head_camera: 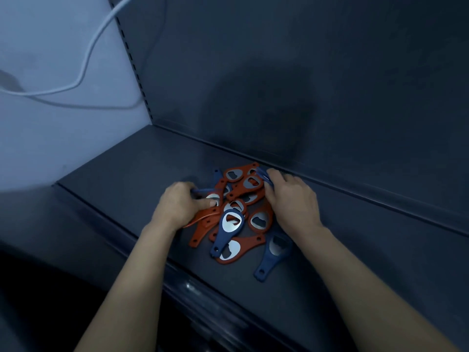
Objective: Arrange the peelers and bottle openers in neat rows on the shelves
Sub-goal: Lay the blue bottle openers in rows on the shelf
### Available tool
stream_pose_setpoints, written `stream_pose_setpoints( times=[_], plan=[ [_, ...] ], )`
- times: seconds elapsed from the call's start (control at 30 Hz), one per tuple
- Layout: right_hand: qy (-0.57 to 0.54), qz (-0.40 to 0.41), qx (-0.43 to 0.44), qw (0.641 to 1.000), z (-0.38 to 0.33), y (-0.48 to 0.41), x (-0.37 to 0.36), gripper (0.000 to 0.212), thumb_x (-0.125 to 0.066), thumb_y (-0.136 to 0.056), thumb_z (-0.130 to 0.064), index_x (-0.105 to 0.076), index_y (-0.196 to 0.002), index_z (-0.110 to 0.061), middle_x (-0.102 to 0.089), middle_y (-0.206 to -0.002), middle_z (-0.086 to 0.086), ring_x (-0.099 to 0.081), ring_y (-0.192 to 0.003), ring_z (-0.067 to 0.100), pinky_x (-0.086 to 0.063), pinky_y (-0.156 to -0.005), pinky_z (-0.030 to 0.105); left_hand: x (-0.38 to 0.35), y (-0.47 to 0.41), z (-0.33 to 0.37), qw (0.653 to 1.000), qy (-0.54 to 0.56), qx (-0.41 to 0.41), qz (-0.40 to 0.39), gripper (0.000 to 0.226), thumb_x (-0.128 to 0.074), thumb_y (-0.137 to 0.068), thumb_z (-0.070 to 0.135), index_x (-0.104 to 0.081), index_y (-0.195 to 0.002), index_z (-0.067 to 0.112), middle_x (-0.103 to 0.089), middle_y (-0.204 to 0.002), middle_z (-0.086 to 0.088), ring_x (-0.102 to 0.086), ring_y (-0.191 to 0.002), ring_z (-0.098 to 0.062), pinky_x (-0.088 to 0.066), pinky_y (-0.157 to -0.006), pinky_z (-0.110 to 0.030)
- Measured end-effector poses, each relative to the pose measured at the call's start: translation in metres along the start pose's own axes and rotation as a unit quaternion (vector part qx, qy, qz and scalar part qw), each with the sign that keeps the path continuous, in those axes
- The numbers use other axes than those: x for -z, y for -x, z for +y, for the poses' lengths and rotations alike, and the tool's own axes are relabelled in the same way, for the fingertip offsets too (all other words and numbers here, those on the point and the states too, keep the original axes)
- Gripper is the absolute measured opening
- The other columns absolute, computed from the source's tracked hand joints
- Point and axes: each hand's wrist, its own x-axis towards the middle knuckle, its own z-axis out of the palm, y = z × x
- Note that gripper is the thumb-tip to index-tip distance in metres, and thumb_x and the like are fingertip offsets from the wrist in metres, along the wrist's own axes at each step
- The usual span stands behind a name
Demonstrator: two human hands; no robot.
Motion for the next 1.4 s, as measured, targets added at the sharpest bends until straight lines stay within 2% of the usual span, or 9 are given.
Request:
stream_pose_setpoints(
  times=[0.17,0.3,0.4,0.5,0.6,0.77,0.9,1.13,1.4],
  plan=[
    [-0.01,0.001,0.031,0.999,-0.015,-0.008,0.003,0.031,-0.041,-0.098,-0.031,-0.045,-0.126,-0.02,-0.06,-0.104,0.006,-0.051,-0.097,0.024,-0.034,-0.062,0.03,-0.001,0.002,-0.007,1.0,0.019,-0.014,-0.003,0.024,-0.068,-0.083,0.031,-0.062,-0.079,0.008,-0.055,-0.067,-0.005,-0.051,-0.064,-0.02,-0.038,-0.055,-0.029],
    [0.023,-0.016,0.071,0.997,-0.027,-0.019,0.001,0.035,-0.036,-0.1,-0.033,-0.042,-0.132,-0.021,-0.062,-0.109,0.006,-0.054,-0.1,0.026,-0.034,-0.082,0.035,0.0,-0.003,-0.012,0.994,0.068,-0.004,0.091,0.016,-0.058,-0.089,0.017,-0.059,-0.075,0.01,-0.052,-0.059,-0.005,-0.053,-0.059,-0.027,-0.042,-0.055,-0.034],
    [0.044,-0.029,0.07,0.996,-0.031,-0.023,-0.004,0.033,-0.036,-0.1,-0.028,-0.038,-0.133,-0.022,-0.06,-0.107,0.007,-0.056,-0.094,0.026,-0.029,-0.086,0.037,-0.002,-0.014,-0.011,0.994,0.046,-0.018,0.099,0.011,-0.055,-0.089,0.011,-0.065,-0.092,0.014,-0.061,-0.077,-0.008,-0.057,-0.07,-0.025,-0.039,-0.061,-0.027],
    [0.0,-0.056,0.055,0.997,-0.027,-0.026,-0.009,0.045,-0.043,-0.097,-0.015,-0.03,-0.139,-0.022,-0.053,-0.112,0.011,-0.054,-0.095,0.029,-0.036,-0.083,0.038,-0.006,-0.032,-0.005,0.998,0.019,-0.041,0.052,0.033,-0.056,-0.09,0.011,-0.059,-0.122,0.018,-0.064,-0.111,-0.013,-0.06,-0.098,-0.027,-0.045,-0.081,-0.029],
    [-0.057,-0.097,0.029,0.993,-0.016,-0.03,-0.011,0.051,-0.045,-0.097,-0.019,-0.027,-0.144,-0.023,-0.046,-0.119,0.013,-0.048,-0.106,0.031,-0.041,-0.084,0.038,-0.008,-0.051,0.006,0.995,-0.023,-0.09,-0.027,0.048,-0.058,-0.09,0.013,-0.048,-0.135,0.025,-0.056,-0.131,-0.007,-0.052,-0.118,-0.024,-0.035,-0.09,-0.02],
    [-0.088,-0.146,-0.022,0.985,-0.004,-0.033,-0.019,0.059,-0.05,-0.093,-0.042,-0.027,-0.145,-0.026,-0.043,-0.123,0.01,-0.041,-0.117,0.028,-0.04,-0.091,0.036,-0.004,-0.078,0.015,0.973,-0.051,-0.12,-0.188,0.052,-0.062,-0.088,0.017,-0.046,-0.136,0.03,-0.054,-0.134,0.001,-0.049,-0.121,-0.016,-0.03,-0.091,-0.017],
    [-0.073,-0.151,-0.049,0.985,0.001,-0.032,-0.024,0.068,-0.049,-0.089,-0.053,-0.026,-0.146,-0.025,-0.043,-0.125,0.007,-0.04,-0.119,0.025,-0.04,-0.092,0.035,-0.006,-0.085,0.005,0.981,-0.04,-0.102,-0.159,0.057,-0.069,-0.083,0.019,-0.047,-0.134,0.031,-0.052,-0.135,-0.001,-0.047,-0.122,-0.02,-0.031,-0.093,-0.022],
    [-0.071,-0.139,-0.097,0.983,0.002,-0.031,-0.023,0.066,-0.053,-0.085,-0.057,-0.042,-0.136,-0.016,-0.05,-0.118,0.006,-0.042,-0.116,0.025,-0.041,-0.091,0.035,-0.005,-0.085,0.004,0.981,0.013,-0.129,-0.147,0.024,-0.077,-0.072,0.015,-0.06,-0.084,0.025,-0.061,-0.082,0.002,-0.056,-0.076,-0.014,-0.038,-0.06,-0.023],
    [-0.061,-0.111,-0.116,0.985,-0.002,-0.021,-0.022,0.064,-0.05,-0.088,-0.054,-0.039,-0.138,-0.015,-0.048,-0.125,0.008,-0.04,-0.119,0.026,-0.039,-0.096,0.035,0.003,-0.075,0.01,0.975,0.073,-0.129,-0.169,0.013,-0.075,-0.075,0.011,-0.063,-0.08,0.013,-0.057,-0.068,0.004,-0.05,-0.062,-0.004,-0.037,-0.053,-0.011]
  ],
)
